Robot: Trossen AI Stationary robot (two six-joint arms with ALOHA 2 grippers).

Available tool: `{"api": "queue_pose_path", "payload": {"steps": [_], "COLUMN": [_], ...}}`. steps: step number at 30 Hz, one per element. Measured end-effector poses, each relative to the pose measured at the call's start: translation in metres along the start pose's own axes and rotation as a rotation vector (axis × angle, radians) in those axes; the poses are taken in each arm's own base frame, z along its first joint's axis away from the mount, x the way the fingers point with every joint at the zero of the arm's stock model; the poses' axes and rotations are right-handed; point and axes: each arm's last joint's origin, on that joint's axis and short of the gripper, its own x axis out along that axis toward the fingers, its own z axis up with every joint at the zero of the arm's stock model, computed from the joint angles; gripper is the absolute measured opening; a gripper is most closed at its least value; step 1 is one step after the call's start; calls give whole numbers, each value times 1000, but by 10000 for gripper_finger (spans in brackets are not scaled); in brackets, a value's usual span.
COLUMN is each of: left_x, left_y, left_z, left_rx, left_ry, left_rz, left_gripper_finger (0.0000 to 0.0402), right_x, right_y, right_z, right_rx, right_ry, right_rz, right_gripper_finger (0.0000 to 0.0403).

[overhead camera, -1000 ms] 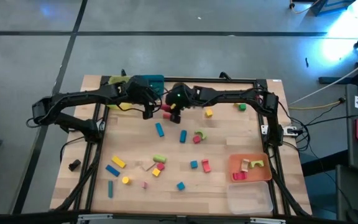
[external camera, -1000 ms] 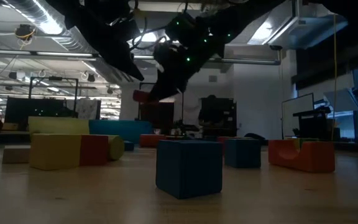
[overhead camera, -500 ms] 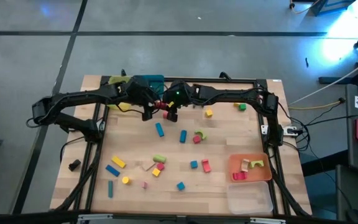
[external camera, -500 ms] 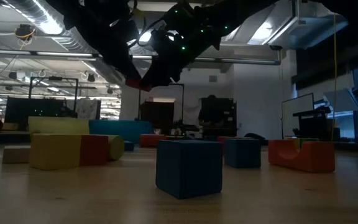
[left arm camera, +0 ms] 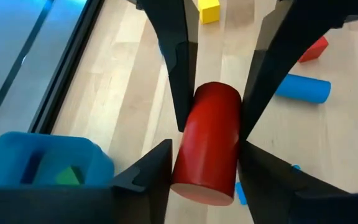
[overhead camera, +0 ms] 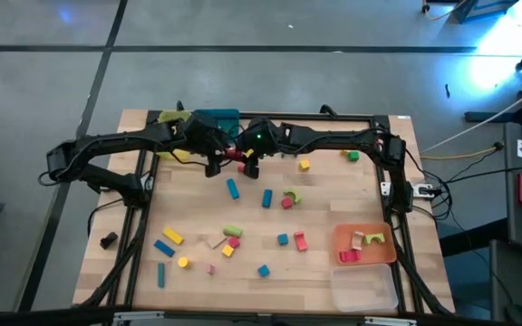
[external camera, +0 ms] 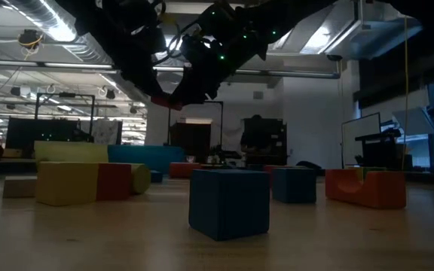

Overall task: Sort blocks by size
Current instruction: Put the red cylindrical block into the yellow bin

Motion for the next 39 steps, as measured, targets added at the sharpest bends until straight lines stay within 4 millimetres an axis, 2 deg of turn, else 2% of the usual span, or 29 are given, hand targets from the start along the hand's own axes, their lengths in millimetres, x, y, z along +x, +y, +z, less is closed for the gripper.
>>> {"api": "queue_pose_path", "payload": {"steps": [4,11,16,23,27,35,39], "left_x": [0,0,0,-1,-4,-26,-33], "left_y": [0,0,1,7,19,42,49], "left_z": [-1,0,1,-2,-11,-46,-61], "left_rx": [13,17,8,6,-35,-236,-378], "left_ry": [4,2,-3,33,117,459,553], "left_rz": [-8,-3,20,103,234,642,704], "left_gripper_finger": [124,123,120,120,120,126,124], "right_x": [0,0,0,-1,-1,-1,2], "right_y": [1,0,1,1,1,4,4], "right_z": [0,0,1,2,-1,-19,-28], "right_rx": [-10,-18,4,17,18,18,17], "right_ry": [3,1,-10,3,43,208,213], "right_rz": [7,10,7,-145,-148,-125,-124], "right_gripper_finger": [137,142,179,240,255,245,243]}}
